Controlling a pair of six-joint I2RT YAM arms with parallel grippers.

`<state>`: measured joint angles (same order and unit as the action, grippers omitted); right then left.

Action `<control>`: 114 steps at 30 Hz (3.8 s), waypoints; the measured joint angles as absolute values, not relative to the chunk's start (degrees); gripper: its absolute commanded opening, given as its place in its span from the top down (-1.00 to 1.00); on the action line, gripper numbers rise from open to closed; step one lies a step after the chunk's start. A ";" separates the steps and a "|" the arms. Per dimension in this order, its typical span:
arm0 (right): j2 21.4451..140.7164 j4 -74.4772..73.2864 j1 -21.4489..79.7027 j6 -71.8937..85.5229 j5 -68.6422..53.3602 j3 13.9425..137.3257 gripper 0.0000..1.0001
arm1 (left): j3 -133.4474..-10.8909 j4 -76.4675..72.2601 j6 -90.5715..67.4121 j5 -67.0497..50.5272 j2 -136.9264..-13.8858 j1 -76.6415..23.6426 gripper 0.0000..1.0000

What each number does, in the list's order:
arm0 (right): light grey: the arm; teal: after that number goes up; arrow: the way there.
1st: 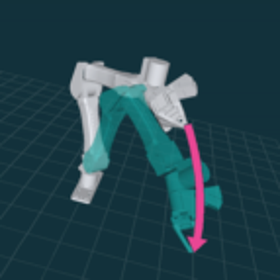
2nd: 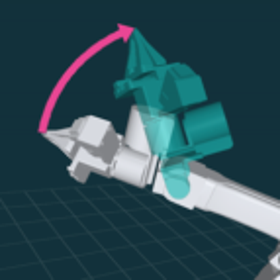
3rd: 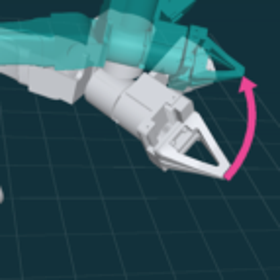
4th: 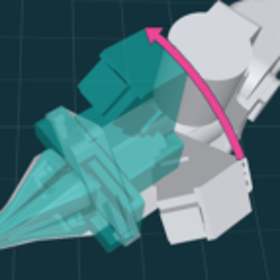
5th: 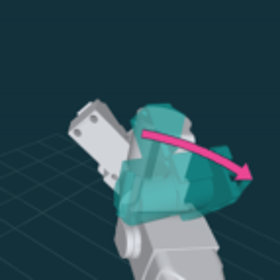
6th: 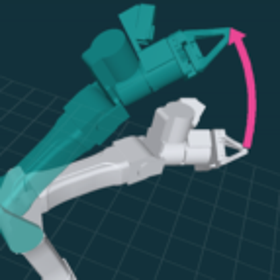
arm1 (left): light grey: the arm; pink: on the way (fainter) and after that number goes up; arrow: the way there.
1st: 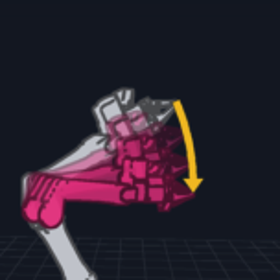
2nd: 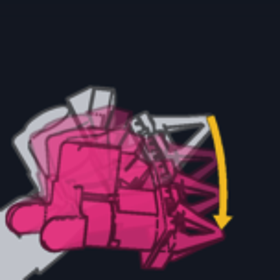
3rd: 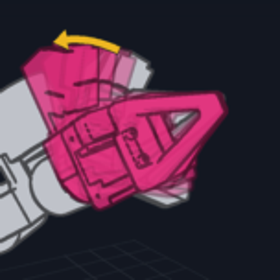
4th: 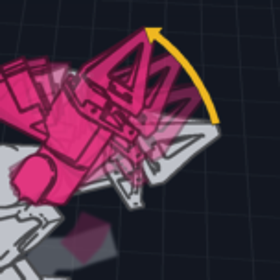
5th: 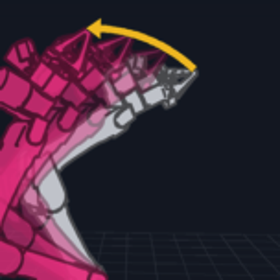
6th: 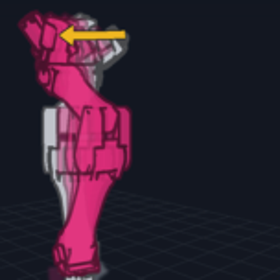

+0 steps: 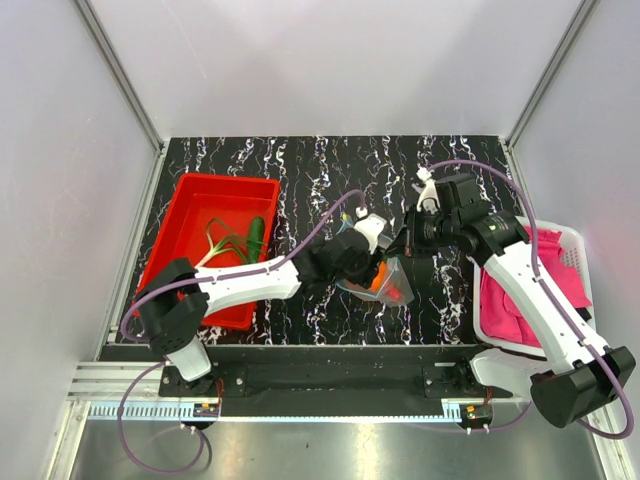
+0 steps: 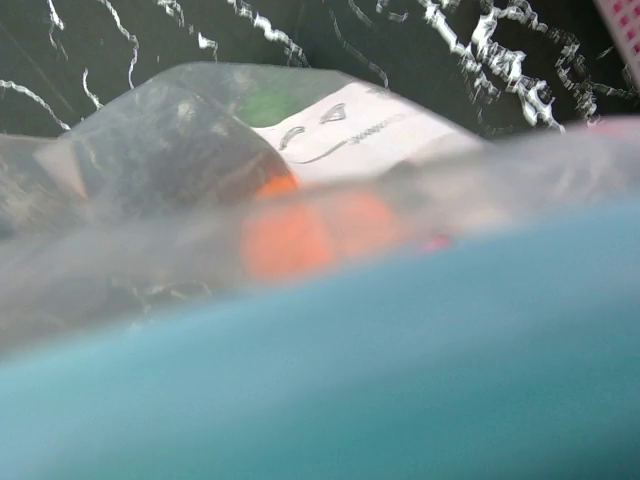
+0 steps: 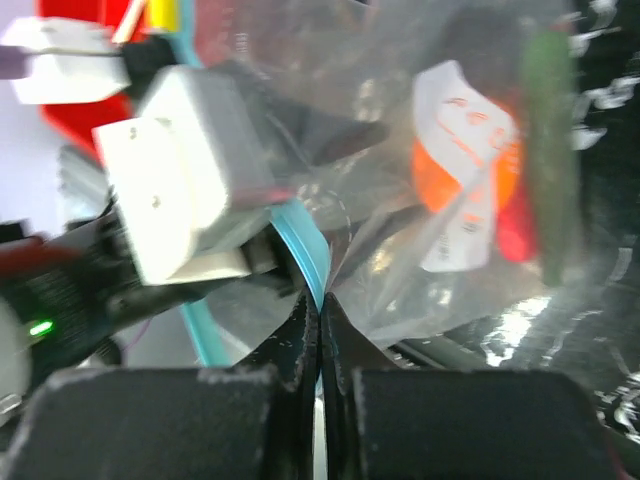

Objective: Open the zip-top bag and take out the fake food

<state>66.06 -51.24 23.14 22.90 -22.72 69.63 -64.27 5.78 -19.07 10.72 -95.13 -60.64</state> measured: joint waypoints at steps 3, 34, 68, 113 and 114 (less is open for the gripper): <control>66.74 -50.72 23.20 23.77 -27.70 69.97 1.00 | -62.06 4.97 -19.27 10.72 -94.13 -60.73 -0.20; 56.27 -48.12 21.67 25.93 -30.83 55.00 1.00 | -60.42 3.03 -20.53 8.97 -100.03 -66.00 -0.67; 51.90 -47.72 21.58 25.76 -21.93 51.07 1.00 | -66.74 11.79 -26.30 9.08 -90.19 -66.70 1.00; 51.20 -51.86 21.43 23.94 -9.39 56.21 1.00 | -54.92 -32.91 -55.33 -16.27 -78.50 -55.70 1.00; 51.37 -51.77 21.43 23.81 -9.21 56.18 1.00 | -54.94 -34.85 -55.61 -18.46 -78.61 -55.88 1.00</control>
